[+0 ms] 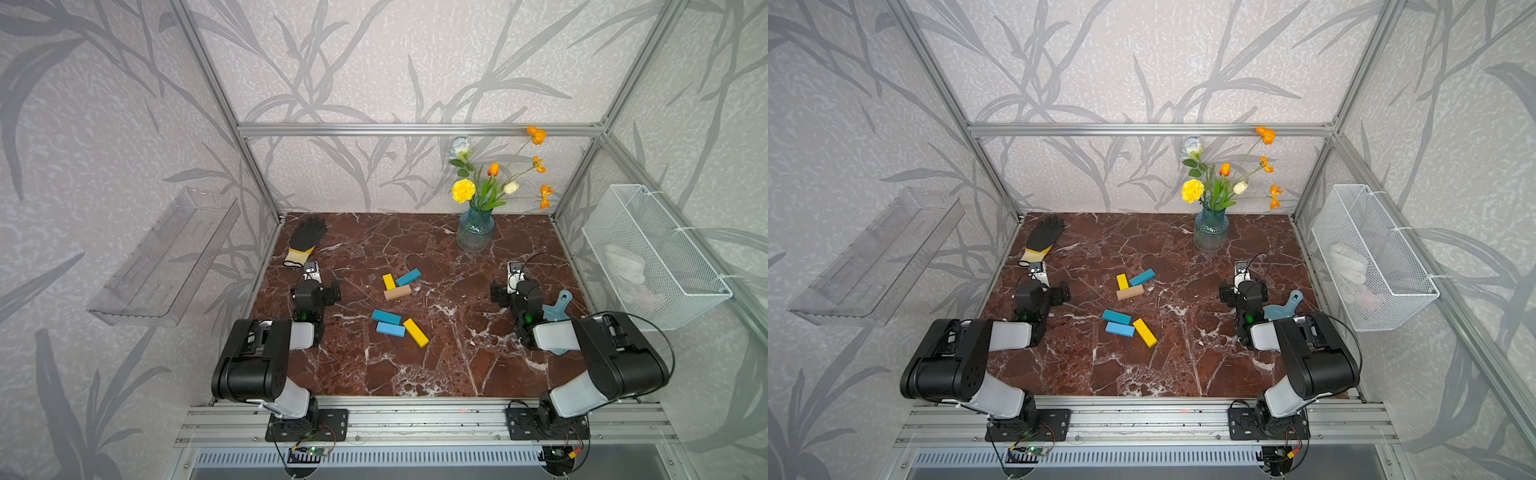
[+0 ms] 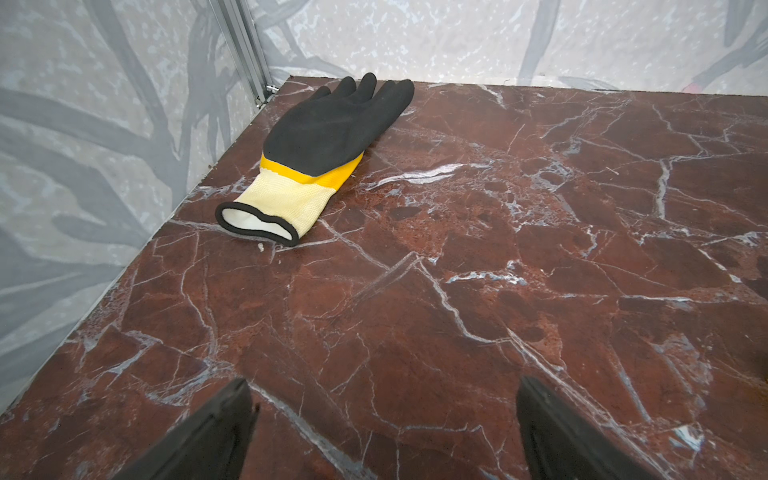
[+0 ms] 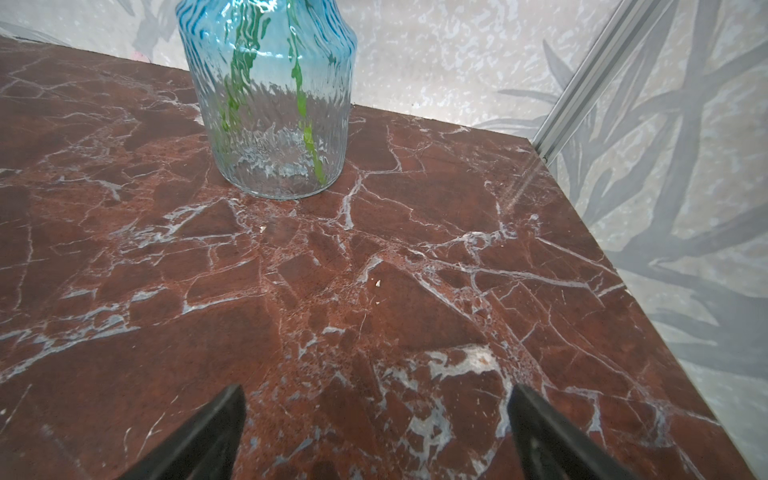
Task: Assemble a giraffe with building blocks
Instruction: Pick up the building block from the center of the board.
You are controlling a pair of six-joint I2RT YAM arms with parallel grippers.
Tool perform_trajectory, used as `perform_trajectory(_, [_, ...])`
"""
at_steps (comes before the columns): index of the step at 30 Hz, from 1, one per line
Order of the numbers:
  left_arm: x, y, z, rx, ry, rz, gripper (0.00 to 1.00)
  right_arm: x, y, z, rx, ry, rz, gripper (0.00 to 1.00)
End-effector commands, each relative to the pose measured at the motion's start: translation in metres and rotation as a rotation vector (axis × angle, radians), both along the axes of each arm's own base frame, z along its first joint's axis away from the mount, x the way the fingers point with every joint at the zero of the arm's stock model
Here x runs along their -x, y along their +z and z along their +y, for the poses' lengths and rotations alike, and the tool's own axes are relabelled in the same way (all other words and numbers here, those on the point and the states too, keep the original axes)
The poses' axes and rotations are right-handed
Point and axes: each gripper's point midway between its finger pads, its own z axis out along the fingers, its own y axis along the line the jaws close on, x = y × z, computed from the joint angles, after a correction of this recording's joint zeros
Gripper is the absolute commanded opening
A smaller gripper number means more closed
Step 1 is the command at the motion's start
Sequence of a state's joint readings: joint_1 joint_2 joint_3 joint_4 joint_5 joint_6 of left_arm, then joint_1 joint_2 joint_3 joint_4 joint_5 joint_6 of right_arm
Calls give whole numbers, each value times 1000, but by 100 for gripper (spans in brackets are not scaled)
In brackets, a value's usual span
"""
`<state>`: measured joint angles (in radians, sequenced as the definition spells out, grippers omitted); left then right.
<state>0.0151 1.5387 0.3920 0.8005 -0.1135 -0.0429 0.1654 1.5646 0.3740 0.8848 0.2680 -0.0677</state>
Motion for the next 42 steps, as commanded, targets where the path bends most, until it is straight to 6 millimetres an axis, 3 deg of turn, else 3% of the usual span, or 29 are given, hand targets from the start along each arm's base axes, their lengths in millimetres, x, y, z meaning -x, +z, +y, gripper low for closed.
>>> perform_trajectory(1, [-5, 14, 0, -9, -2, -39, 99, -5, 12, 0, -17, -5, -29, 99])
perform_trajectory(3, [-5, 15, 0, -8, 2, -41, 99, -5, 11, -1, -23, -5, -26, 99])
perform_trajectory(6, [-5, 20, -1, -23, -10, -65, 99, 6, 29, 4, 0, 17, -98, 99])
perform_trajectory(8, [-3, 42, -5, -75, 7, -55, 99, 14, 60, 5, 88, -61, -168, 99])
perform_trajectory(10, [-2, 71, -16, -125, 16, -32, 99, 18, 79, 20, 108, -3, -118, 99])
perform_trajectory(12, [-1, 103, -34, -89, 5, -103, 99, 24, 106, 28, 67, 21, -76, 99])
perform_trajectory(16, [1, 142, -85, 263, -171, -174, 99, 52, 154, 19, -120, -105, -60, 99])
perform_trajectory(20, [5, 164, -146, 410, -409, -238, 99, 78, 175, 50, 45, 13, 0, 99])
perform_trajectory(24, [-5, 149, -175, 609, -467, -159, 99, 93, 164, 95, 284, 183, 77, 99])
perform_trajectory(26, [-11, 130, -191, 694, -483, -37, 99, 95, 159, 98, 266, 121, 73, 99])
perform_trajectory(29, [-11, 109, -214, 755, -543, 94, 99, 111, 142, 116, 159, 221, 189, 99])
perform_trajectory(30, [-11, 104, -218, 739, -539, 134, 99, 117, 138, 122, 110, 250, 217, 100])
perform_trajectory(33, [-8, 89, -216, 550, -500, 247, 94, 137, 126, 139, -39, 349, 288, 89])
perform_trajectory(36, [-19, 70, -217, 428, -494, 370, 93, 148, 109, 138, -101, 337, 347, 85])
perform_trajectory(40, [-42, 50, -212, 292, -451, 531, 78, 160, 89, 136, -93, 328, 421, 84])
perform_trajectory(42, [-41, 36, -214, 296, -440, 588, 75, 165, 85, 135, -83, 334, 430, 84])
